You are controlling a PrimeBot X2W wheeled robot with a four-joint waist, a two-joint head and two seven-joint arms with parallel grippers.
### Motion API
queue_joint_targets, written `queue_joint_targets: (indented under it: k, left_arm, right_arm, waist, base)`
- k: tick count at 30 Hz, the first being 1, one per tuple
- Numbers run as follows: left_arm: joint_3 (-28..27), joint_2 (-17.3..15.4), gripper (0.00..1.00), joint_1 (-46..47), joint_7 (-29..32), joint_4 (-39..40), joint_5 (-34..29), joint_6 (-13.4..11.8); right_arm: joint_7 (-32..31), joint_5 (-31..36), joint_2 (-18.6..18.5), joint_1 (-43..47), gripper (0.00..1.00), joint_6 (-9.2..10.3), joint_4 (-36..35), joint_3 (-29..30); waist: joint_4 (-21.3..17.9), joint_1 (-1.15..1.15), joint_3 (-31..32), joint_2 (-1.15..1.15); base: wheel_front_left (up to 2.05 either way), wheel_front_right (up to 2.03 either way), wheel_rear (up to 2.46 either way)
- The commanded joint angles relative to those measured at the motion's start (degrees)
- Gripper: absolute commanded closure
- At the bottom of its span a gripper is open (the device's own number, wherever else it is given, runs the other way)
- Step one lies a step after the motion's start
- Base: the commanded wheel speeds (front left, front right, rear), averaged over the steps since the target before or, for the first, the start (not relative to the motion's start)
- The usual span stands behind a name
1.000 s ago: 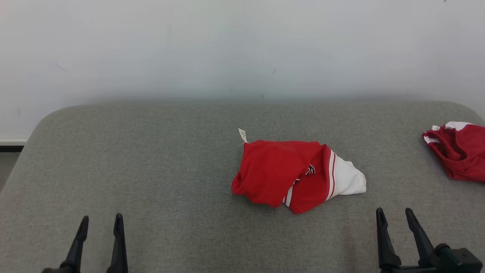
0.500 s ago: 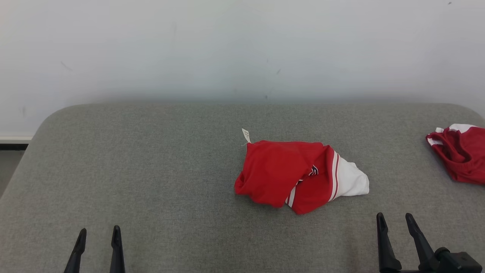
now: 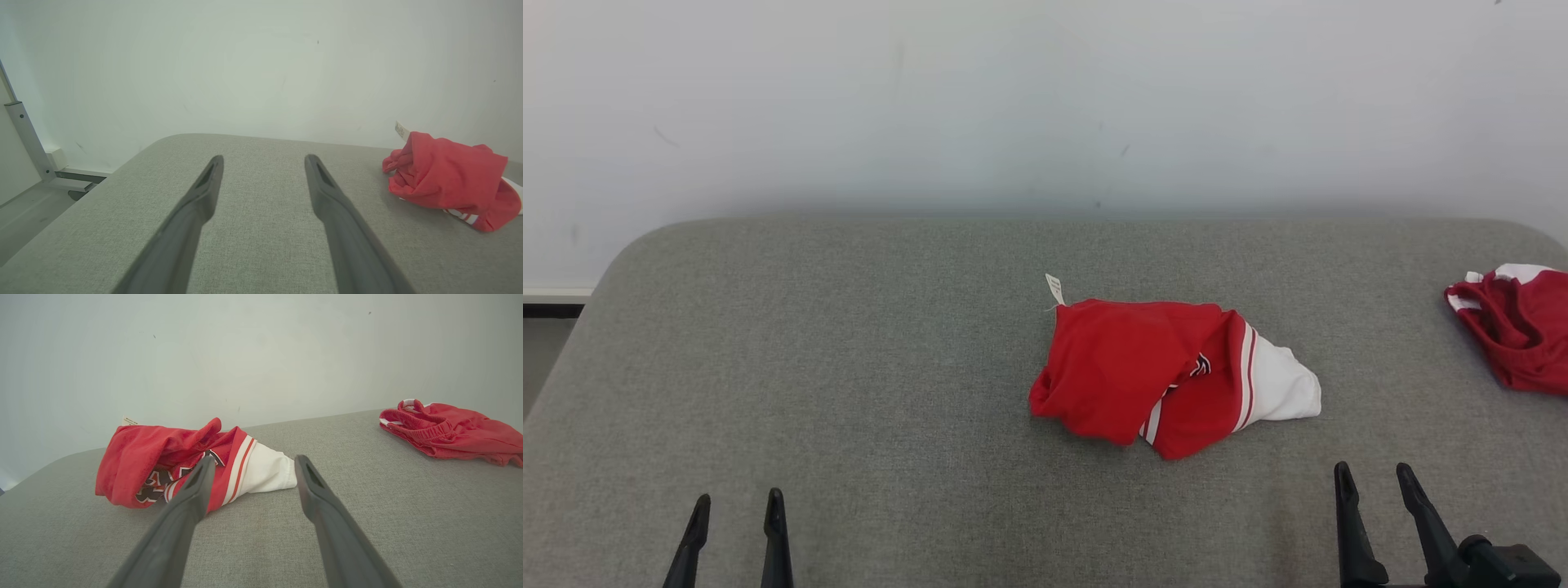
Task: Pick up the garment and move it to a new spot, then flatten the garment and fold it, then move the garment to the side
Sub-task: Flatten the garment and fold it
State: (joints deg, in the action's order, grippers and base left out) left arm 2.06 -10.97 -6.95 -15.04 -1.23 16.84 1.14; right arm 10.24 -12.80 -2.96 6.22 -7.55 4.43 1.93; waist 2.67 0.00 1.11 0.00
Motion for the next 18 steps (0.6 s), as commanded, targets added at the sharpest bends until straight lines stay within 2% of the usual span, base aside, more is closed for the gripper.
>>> queue_joint_targets:
  k: [1,18]
  left_arm:
    - [-0.3,0.4,0.0,-0.5,-0.2,-0.2,-0.6,0.3]
    - [-2.4,2.5,0.0,-0.1,-0.2,-0.9,-2.9,2.3]
  right_arm:
    - [0.1,-0.3,0.1,0.4,0.0,0.11,0.1,0.1]
    - [-0.1,-0.1,-0.3,-0.8,0.0,0.12,0.7,0.0]
  waist:
    - [0.0,0.0,0.0,0.0]
    - [0.2,0.0,-0.3,0.0]
  base:
    - [0.0,0.0,0.0]
    - [0.0,0.0,0.0]
